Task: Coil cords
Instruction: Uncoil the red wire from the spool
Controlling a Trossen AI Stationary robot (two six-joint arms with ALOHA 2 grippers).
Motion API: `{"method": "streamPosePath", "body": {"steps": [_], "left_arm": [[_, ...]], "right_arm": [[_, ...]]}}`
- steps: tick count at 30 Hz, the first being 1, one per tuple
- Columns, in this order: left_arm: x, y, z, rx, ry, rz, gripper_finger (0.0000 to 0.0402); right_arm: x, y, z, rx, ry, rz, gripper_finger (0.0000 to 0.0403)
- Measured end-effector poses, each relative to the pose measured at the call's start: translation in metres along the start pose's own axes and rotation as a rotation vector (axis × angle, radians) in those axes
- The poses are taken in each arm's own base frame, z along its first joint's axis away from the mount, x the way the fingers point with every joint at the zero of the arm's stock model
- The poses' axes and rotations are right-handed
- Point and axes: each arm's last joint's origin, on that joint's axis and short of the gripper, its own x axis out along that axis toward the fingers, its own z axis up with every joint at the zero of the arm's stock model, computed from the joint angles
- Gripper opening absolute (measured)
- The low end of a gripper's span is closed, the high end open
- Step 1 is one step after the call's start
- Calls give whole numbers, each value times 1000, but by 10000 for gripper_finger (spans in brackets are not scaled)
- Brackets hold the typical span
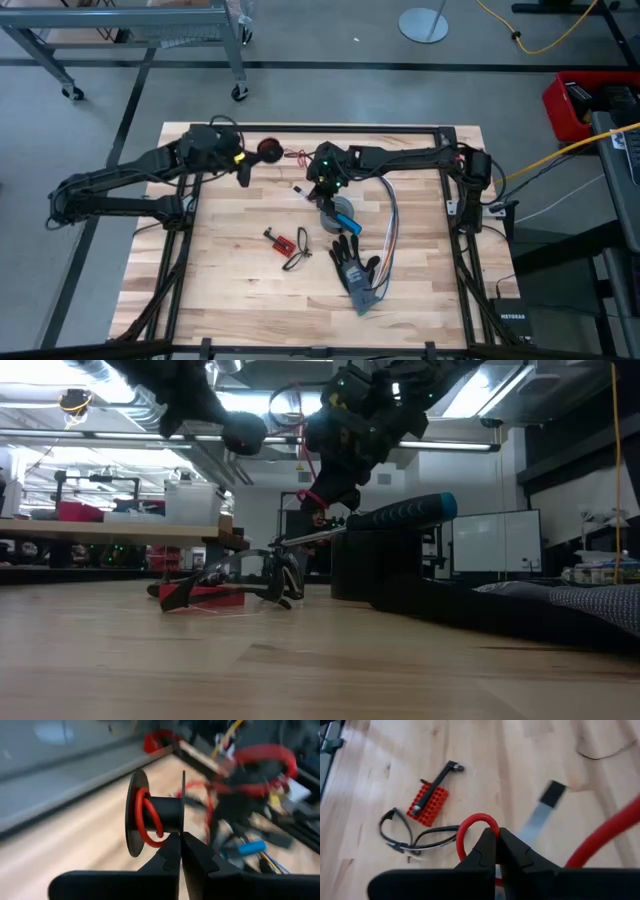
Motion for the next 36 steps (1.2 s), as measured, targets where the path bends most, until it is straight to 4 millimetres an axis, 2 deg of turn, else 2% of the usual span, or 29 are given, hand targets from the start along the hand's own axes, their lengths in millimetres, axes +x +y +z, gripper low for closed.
{"method": "streamPosePath", "body": {"steps": [10, 15, 22, 27, 36], "left_arm": [[-9, -12, 35, 91, -380, -86, 0], [-15, -21, 43, 102, -464, -249, 0], [-24, -40, 45, 80, -473, -555, 0], [-26, -50, 40, 67, -412, -675, 0], [-33, -69, 28, 191, -320, -917, 0]], "right_arm": [[13, 34, 5, -121, -67, -74, 6], [15, 42, 8, -172, -100, -152, 6], [15, 42, 12, -200, -143, -252, 6], [13, 38, 14, -217, -164, -340, 6], [9, 26, 17, -194, -183, -438, 6]]}}
